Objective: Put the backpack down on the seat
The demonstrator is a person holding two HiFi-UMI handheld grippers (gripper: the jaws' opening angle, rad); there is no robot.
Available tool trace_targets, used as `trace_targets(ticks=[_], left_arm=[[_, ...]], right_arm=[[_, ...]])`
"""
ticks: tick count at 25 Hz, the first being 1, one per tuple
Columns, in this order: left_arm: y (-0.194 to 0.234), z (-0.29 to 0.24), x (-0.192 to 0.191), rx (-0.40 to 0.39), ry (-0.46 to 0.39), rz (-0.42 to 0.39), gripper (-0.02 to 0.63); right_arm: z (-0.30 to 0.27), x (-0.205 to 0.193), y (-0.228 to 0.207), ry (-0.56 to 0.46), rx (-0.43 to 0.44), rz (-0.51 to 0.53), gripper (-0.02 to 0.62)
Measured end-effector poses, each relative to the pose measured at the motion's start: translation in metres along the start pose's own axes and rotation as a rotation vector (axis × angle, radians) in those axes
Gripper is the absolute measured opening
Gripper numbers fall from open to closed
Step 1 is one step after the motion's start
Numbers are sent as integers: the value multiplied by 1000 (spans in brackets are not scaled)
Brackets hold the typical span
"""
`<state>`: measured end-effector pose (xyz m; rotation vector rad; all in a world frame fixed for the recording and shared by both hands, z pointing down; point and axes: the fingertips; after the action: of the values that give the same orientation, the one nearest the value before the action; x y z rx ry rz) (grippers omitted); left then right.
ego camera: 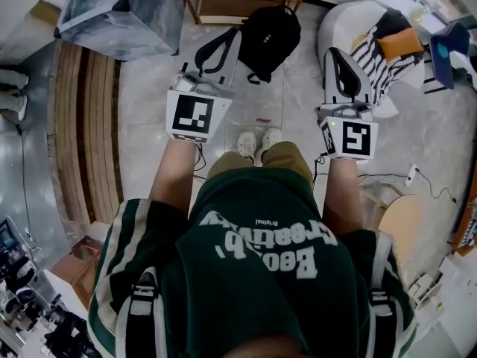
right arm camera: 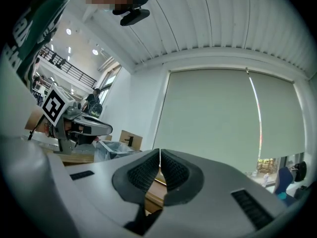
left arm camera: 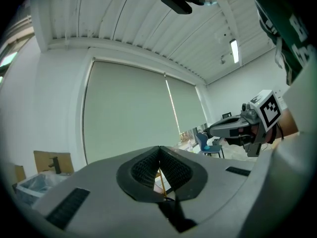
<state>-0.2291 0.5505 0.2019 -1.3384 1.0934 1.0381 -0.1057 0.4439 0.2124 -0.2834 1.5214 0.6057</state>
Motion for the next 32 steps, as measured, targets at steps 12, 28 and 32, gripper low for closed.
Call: trace_targets(ticks=[12,28,32], left_arm=[[64,-86,-43,23,72,27,18],[177,-271,-123,39,187,26,18],[197,-304,-146,-12,189,32,18]], right_arm=[[-109,-39,-32,38,45,-35,34],[-328,-124,-86,93,176,-121,34],[-365,-149,-78,126,174,-142,34]])
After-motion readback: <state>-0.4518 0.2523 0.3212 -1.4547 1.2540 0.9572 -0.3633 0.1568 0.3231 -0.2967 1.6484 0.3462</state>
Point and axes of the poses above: the fingertips, and each gripper's own axes: z backward along the fingers, y to its left, x out of its top, and after that the axes turned 13 degrees about -x, right-handed
